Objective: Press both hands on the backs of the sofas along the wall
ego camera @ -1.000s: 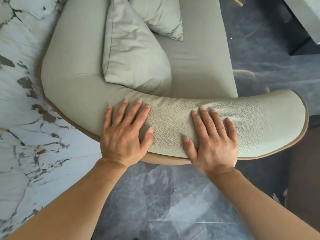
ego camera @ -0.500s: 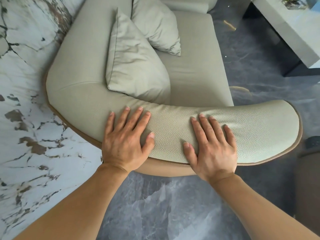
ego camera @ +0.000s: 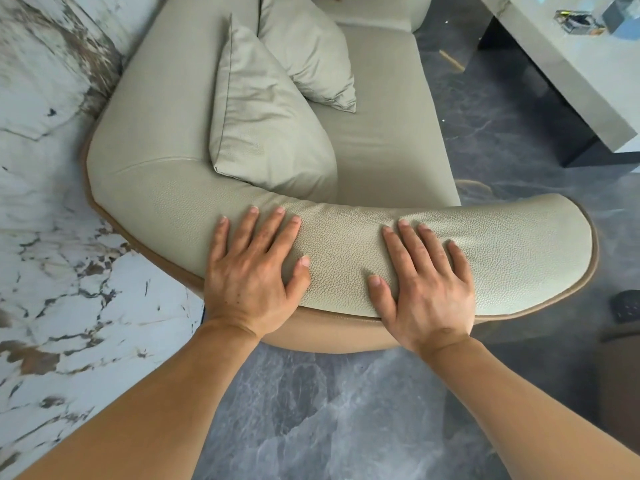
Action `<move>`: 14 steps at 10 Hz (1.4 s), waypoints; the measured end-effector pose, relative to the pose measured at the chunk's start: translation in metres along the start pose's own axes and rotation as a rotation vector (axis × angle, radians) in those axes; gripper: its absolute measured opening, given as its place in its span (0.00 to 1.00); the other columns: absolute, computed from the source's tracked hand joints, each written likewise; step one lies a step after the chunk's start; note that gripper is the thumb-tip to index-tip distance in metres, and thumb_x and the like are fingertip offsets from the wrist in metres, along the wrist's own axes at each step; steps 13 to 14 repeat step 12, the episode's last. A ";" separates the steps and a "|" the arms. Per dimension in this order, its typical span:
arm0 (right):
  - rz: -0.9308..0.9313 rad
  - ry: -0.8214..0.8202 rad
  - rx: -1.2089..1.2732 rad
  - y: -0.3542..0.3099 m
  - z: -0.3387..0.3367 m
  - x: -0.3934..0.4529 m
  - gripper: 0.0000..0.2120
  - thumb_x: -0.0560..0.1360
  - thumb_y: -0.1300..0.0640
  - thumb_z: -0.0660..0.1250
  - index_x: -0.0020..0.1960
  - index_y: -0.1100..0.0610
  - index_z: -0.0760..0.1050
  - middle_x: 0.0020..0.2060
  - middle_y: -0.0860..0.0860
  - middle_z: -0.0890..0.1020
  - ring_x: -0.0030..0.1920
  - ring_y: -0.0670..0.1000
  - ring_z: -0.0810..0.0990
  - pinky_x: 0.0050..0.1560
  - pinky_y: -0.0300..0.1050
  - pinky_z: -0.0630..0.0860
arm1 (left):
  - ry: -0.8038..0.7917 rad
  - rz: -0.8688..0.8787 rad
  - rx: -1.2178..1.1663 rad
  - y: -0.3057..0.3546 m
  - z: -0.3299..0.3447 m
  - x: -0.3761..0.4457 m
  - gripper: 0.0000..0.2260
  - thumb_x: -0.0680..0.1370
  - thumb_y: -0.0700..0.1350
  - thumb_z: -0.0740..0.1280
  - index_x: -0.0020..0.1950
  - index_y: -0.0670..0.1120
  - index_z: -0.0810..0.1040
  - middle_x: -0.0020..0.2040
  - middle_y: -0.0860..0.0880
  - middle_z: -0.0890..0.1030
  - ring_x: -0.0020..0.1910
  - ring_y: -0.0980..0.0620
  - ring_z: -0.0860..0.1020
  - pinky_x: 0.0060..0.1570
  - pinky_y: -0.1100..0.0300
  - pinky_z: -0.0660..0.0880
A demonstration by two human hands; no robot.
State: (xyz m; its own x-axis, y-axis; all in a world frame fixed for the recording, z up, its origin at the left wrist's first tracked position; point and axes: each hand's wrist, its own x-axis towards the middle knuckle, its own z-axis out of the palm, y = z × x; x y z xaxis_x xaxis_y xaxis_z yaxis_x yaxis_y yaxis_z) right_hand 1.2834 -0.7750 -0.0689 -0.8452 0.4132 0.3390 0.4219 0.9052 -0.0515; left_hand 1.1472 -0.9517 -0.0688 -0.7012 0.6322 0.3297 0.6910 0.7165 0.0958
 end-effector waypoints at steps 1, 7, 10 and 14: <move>-0.002 0.007 -0.001 0.002 0.004 0.012 0.32 0.78 0.37 0.47 0.73 0.54 0.67 0.70 0.54 0.73 0.71 0.57 0.68 0.68 0.64 0.64 | -0.002 -0.001 0.001 -0.002 0.004 0.012 0.24 0.77 0.57 0.54 0.70 0.49 0.72 0.70 0.47 0.74 0.71 0.42 0.67 0.70 0.37 0.58; 0.004 -0.015 -0.015 0.002 0.013 0.037 0.31 0.78 0.37 0.47 0.72 0.54 0.67 0.70 0.53 0.73 0.71 0.57 0.69 0.68 0.63 0.65 | 0.006 0.042 0.014 -0.011 0.012 0.037 0.25 0.77 0.56 0.53 0.71 0.49 0.70 0.71 0.47 0.73 0.71 0.41 0.67 0.70 0.36 0.58; 0.028 -0.235 0.009 0.001 0.002 0.039 0.33 0.76 0.36 0.46 0.75 0.53 0.61 0.74 0.53 0.68 0.74 0.57 0.63 0.71 0.63 0.59 | -0.239 -0.011 0.088 -0.004 -0.005 0.040 0.28 0.78 0.58 0.45 0.76 0.49 0.61 0.76 0.45 0.64 0.76 0.42 0.58 0.74 0.39 0.51; 0.007 -0.450 0.027 0.009 -0.028 0.039 0.38 0.72 0.33 0.26 0.76 0.51 0.31 0.78 0.48 0.39 0.75 0.50 0.30 0.73 0.57 0.30 | -0.271 -0.153 0.051 0.013 -0.049 0.027 0.31 0.77 0.62 0.37 0.78 0.51 0.47 0.79 0.48 0.52 0.78 0.47 0.47 0.75 0.44 0.43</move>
